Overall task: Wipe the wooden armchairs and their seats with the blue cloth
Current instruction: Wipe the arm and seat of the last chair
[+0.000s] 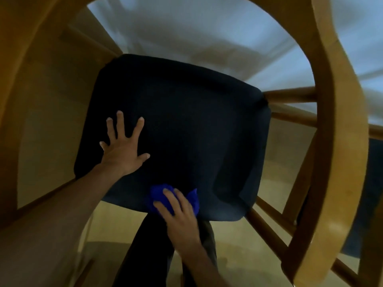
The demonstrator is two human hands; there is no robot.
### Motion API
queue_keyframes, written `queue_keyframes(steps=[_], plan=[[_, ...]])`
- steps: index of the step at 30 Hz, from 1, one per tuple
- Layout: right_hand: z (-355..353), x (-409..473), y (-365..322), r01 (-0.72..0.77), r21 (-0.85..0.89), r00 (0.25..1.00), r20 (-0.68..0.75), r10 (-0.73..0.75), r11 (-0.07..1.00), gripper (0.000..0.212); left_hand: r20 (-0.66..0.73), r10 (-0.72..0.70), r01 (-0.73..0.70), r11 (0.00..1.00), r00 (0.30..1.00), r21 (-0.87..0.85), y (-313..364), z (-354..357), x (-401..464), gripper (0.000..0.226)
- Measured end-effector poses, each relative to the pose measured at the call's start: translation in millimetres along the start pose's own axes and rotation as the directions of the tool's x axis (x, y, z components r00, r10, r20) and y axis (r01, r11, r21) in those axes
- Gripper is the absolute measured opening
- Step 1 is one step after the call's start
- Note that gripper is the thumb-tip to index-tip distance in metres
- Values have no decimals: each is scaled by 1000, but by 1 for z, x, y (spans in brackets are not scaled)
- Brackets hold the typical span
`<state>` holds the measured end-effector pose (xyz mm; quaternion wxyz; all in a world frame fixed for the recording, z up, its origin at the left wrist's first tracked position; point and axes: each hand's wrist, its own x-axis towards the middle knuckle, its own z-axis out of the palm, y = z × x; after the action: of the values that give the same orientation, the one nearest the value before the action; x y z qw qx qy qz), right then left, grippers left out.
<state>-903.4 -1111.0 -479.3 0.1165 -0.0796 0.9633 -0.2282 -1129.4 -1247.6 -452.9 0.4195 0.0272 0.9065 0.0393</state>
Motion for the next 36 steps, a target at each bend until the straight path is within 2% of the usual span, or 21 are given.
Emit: queue_keyframes(steps=[2,4,5,6,7,9,10,11,12,14,15,16,18,21,23,25,26,28,30,33,36], plan=[[-17,-29,38,-70,1,998,-3,70,998,62,5,-1,1,1000,1000,-5,3,0,-1,101],[-38,-47,74,-328,13,943,-43,329,944,78,0,-8,8,1000,1000,-5,4,1,-1,101],[-48,-45,90,-488,60,866,-93,491,871,78,-6,-11,11,1000,1000,-6,3,1,-1,101],[-58,-33,104,-630,155,742,-168,649,761,70,-12,-9,9,1000,1000,-5,3,1,-1,101],[-68,-13,116,-760,273,546,-226,807,590,61,-16,-6,5,1000,1000,-3,4,2,-1,101],[-72,34,128,-816,525,116,-261,958,241,49,-27,-4,4,1000,1000,-4,4,4,0,102],[-68,52,122,-826,528,40,-289,957,194,47,-27,-7,7,1000,1000,-12,4,4,0,102],[-60,64,105,-825,494,123,-316,941,274,46,-28,-7,7,1000,1000,-17,4,5,0,102],[-48,70,77,-790,430,310,-335,890,437,45,-34,-6,6,1000,999,-15,3,4,1,102],[-21,50,13,-500,161,809,-265,525,851,50,-27,-10,10,1000,1000,-13,1,2,0,102],[-14,32,-3,-298,22,938,-182,297,954,55,-20,-4,4,1000,1000,-18,1,1,0,102],[-8,19,2,-166,-42,979,-127,159,985,61,-22,0,-1,1000,1000,-19,0,1,0,102],[-16,3,43,-147,13,982,-115,148,989,64,-29,-7,7,1000,1000,-15,0,2,-1,102],[-51,3,106,-431,109,865,-232,444,896,61,-46,-1,1,1000,999,-12,0,6,0,102],[-75,45,133,-656,276,612,-350,709,702,59,-45,-2,1,1000,999,-18,0,7,1,101],[-94,106,149,-740,469,320,-384,866,482,53,-51,-4,3,1000,999,-21,-1,7,2,101],[-103,134,155,-741,504,257,-398,881,444,51,-54,-7,5,1000,998,-25,-1,7,2,100],[-112,181,159,-713,489,311,-421,852,502,51,-59,-7,5,1000,998,-29,0,7,2,100],[-107,225,143,-617,410,539,-402,740,672,51,-67,-8,7,1000,998,-21,1,7,1,100],[-84,290,83,-290,209,882,-320,346,934,55,-54,-14,14,1000,998,4,1,5,0,99],[-68,311,13,39,74,997,-70,-34,996,59,-36,-24,25,1000,999,18,1,4,1,93]])
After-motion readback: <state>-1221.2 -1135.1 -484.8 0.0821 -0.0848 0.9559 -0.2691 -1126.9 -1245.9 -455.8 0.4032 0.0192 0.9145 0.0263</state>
